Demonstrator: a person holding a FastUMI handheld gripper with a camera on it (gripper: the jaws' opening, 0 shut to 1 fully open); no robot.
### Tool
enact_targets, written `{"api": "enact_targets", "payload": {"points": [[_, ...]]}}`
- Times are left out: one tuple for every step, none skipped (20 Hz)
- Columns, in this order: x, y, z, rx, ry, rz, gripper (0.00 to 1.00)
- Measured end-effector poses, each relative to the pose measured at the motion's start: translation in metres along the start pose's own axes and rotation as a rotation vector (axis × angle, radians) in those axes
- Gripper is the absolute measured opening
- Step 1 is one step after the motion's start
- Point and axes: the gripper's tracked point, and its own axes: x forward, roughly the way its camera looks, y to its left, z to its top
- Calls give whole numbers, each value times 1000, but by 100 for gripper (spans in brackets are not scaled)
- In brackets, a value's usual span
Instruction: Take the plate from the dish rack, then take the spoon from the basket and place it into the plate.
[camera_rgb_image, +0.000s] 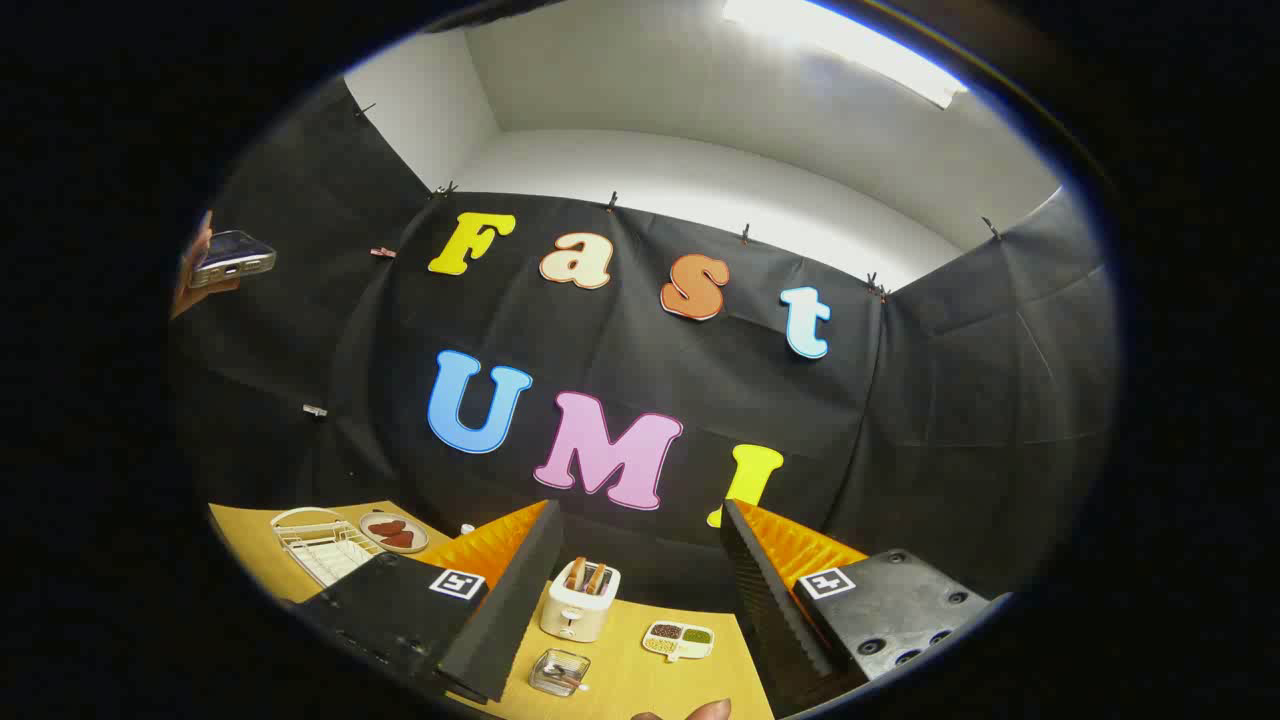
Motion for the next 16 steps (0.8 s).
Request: {"api": "enact_targets", "payload": {"points": [[0,0,0,1,1,-1,97],[-1,-2,-1,2,1,-3,97],[-2,-3,-1,4,2,-6,97],[-2,-3,0,6,2,-7,97],[-4,-4,1,7,-2,-9,97],[-3,-6,2,4,-5,-12,97],[-4,-7,2,1,-7,-14,97],[-4,-6,2,1,-8,-13,98],[-5,-5,1,3,-7,-11,97],[-5,-5,1,5,-4,-7,97],[-5,-5,0,5,-2,-5,97],[-5,-3,0,4,-1,-2,97],[-6,-2,0,3,1,0,97],[-7,0,-1,4,1,4,97],[-6,2,-1,6,4,8,97],[-6,3,0,8,3,9,97]]}}
